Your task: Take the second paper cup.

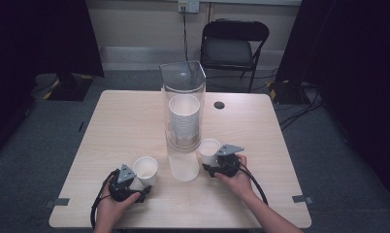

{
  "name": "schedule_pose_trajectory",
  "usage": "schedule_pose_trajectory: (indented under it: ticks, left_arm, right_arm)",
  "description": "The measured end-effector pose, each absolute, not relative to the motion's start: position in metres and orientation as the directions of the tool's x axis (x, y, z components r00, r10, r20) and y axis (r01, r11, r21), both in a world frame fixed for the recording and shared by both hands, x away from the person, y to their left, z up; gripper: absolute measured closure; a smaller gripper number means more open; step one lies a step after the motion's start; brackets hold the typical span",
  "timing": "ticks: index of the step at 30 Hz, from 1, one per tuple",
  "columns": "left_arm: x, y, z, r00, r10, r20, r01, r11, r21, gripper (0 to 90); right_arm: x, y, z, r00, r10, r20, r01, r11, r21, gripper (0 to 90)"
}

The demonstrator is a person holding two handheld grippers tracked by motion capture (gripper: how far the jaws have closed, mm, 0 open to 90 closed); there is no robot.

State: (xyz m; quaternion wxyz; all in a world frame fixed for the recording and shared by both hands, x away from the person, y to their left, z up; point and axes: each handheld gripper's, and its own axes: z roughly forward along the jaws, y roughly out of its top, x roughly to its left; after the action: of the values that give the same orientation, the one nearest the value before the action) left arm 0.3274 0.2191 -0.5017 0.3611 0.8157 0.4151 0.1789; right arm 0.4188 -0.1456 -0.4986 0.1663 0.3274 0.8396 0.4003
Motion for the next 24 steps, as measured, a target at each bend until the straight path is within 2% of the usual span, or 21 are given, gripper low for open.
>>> schedule_pose_trajectory:
  ticks: [7, 10, 15, 24]
  left_arm:
    - [0.327, 0.219, -0.502, 0.592, 0.806, -0.008, 0.548, -0.395, 0.737, 13.3]
    - [0.327, 0.219, -0.502, 0.592, 0.806, -0.009, 0.548, -0.395, 0.737, 13.3]
    - [0.327, 0.219, -0.502, 0.592, 0.806, -0.009, 0.548, -0.394, 0.738, 13.3]
    - [0.327, 0.219, -0.502, 0.592, 0.806, -0.009, 0.548, -0.394, 0.738, 13.3]
  right_arm:
    - [0.430, -0.140, -0.498, -0.724, 0.690, -0.020, 0.430, 0.473, 0.769, 31.9]
    - [0.432, -0.138, -0.498, -0.716, 0.698, -0.003, 0.437, 0.452, 0.778, 24.2]
    - [0.429, -0.140, -0.496, -0.706, 0.708, -0.009, 0.448, 0.456, 0.769, 16.8]
    - [0.419, -0.152, -0.482, -0.717, 0.697, 0.011, 0.449, 0.449, 0.773, 14.3]
